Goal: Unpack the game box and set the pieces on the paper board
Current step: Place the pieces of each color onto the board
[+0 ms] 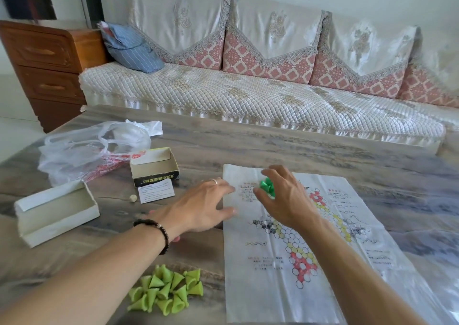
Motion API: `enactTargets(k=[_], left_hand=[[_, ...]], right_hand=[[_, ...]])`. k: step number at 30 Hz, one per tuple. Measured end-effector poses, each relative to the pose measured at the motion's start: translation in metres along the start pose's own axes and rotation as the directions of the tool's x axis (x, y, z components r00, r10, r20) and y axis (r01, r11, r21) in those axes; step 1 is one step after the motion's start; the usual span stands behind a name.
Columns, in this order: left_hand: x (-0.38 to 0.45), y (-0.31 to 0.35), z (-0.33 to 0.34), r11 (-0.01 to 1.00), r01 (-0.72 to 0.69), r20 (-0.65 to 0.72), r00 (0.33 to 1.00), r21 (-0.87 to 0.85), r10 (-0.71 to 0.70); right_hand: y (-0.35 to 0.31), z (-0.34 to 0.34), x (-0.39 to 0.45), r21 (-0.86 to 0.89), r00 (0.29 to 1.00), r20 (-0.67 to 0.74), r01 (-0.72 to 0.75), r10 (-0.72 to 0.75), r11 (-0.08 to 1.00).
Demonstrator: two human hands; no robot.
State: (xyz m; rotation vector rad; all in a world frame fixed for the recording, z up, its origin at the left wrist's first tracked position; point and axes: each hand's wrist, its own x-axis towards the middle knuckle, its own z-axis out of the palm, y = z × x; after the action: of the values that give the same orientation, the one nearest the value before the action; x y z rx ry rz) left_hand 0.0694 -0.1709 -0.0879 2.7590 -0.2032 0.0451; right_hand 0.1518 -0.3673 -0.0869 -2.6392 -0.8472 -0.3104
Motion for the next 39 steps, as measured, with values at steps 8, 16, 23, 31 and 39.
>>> enactTargets(k=[8, 16, 23, 31, 39], left_hand=[[-0.105, -0.038, -0.013, 0.997, 0.037, -0.165, 0.985, -0.066, -0.047], [-0.177, -0.037, 0.002, 0.983, -0.066, -0.11, 0.993, -0.172, 0.048], [-0.17, -0.045, 0.021, 0.984, -0.122, -0.223, 0.971, -0.131, 0.09], [-0.17, -0.064, 0.023, 0.976, -0.131, -0.276, 0.958, -0.173, 0.079], [-0.17, -0.065, 0.022, 0.98, -0.103, -0.339, 0.928, 0.17, 0.157]], right_hand=[[-0.076, 0.002, -0.057, 0.053, 0.995, 0.067, 0.073, -0.076, 0.996], [-0.132, 0.021, -0.113, 0.208, 0.979, 0.15, 0.106, -0.139, 0.972], [-0.143, 0.028, -0.13, 0.209, 0.969, 0.18, 0.129, -0.167, 0.969], [-0.15, 0.054, -0.124, 0.121, 0.976, 0.06, 0.201, -0.21, 0.972], [-0.154, 0.061, -0.114, -0.007, 0.976, 0.007, 0.219, -0.219, 0.976]])
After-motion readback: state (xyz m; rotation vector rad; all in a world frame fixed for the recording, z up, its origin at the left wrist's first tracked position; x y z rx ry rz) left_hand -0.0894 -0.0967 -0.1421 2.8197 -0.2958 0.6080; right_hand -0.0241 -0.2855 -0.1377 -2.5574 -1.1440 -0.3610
